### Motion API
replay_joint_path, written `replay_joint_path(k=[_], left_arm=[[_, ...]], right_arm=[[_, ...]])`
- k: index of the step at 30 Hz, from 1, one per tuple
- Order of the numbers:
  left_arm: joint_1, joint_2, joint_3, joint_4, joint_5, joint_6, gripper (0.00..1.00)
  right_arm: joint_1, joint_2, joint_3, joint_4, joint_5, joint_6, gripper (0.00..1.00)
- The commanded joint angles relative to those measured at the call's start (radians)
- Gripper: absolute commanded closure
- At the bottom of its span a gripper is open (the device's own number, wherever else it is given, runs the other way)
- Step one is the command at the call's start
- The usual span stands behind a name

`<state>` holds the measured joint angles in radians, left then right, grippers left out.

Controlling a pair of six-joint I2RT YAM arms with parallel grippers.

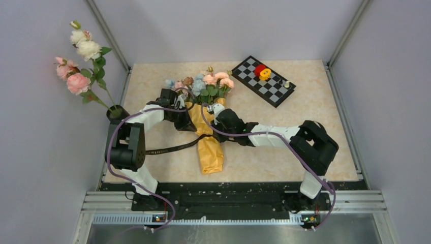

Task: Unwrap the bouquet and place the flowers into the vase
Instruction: Untie the ribbon from the wrapping paper.

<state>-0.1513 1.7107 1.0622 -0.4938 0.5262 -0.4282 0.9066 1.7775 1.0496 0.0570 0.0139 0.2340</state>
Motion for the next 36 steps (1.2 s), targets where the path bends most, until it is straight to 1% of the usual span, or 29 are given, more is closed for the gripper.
replay_joint_path(k=[1,3,5,14,30,36], left_arm=[[0.007,-0.026,0.019,-0.005,-0.004,0.006,1.00],[0.008,-0.025,0.019,-0.005,-0.004,0.006,1.00],[0.010,-0.025,0.020,-0.005,-0.005,0.006,1.00],[0.018,-0.030,0.021,-0.008,-0.018,0.008,1.00],[0.019,-0.039,0.022,-0.011,-0.024,0.009,1.00],[0.021,-0.042,0.022,-0.012,-0.026,0.011,1.00]], right_arm=[[-0.002,0.011,0.045,0.026,0.002,-0.008,0.94],[-0.003,-0.003,0.036,0.036,0.008,-0.004,0.98],[-0.002,-0.023,0.019,0.048,0.013,0.004,1.00],[-0.003,-0.100,-0.071,0.100,-0.002,0.047,1.00],[-0.002,-0.150,-0.204,0.182,0.001,0.149,1.00],[-0.003,-0.162,-0.229,0.198,0.004,0.176,1.00]])
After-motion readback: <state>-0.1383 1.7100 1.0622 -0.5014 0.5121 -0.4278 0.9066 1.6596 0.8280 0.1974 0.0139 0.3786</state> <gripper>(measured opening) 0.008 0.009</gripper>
